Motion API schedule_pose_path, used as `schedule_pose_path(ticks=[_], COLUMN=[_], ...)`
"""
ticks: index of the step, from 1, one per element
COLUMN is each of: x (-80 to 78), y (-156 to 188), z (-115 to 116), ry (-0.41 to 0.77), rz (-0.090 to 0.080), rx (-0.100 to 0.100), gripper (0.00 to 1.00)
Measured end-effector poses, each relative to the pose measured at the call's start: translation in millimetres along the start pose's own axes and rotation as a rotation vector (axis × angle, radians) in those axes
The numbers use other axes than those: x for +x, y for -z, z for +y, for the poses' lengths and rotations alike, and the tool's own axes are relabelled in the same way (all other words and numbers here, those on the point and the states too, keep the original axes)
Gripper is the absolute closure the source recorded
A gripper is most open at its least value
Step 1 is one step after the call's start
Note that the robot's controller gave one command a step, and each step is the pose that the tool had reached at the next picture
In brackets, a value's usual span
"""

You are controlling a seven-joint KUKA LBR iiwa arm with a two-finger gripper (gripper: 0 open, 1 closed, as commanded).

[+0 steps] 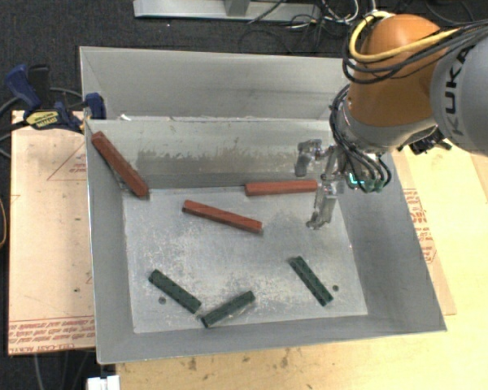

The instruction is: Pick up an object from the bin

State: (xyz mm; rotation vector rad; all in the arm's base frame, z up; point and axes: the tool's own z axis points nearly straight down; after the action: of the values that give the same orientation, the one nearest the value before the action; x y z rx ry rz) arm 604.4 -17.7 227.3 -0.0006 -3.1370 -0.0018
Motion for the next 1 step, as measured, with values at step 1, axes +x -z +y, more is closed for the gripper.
schedule_pose_path(ticks=[1], x=[13.8], y=[-88.5], z=[49.4], ry=[0.029], rz=[0.003], rx=[-0.002], gripper=[0.0])
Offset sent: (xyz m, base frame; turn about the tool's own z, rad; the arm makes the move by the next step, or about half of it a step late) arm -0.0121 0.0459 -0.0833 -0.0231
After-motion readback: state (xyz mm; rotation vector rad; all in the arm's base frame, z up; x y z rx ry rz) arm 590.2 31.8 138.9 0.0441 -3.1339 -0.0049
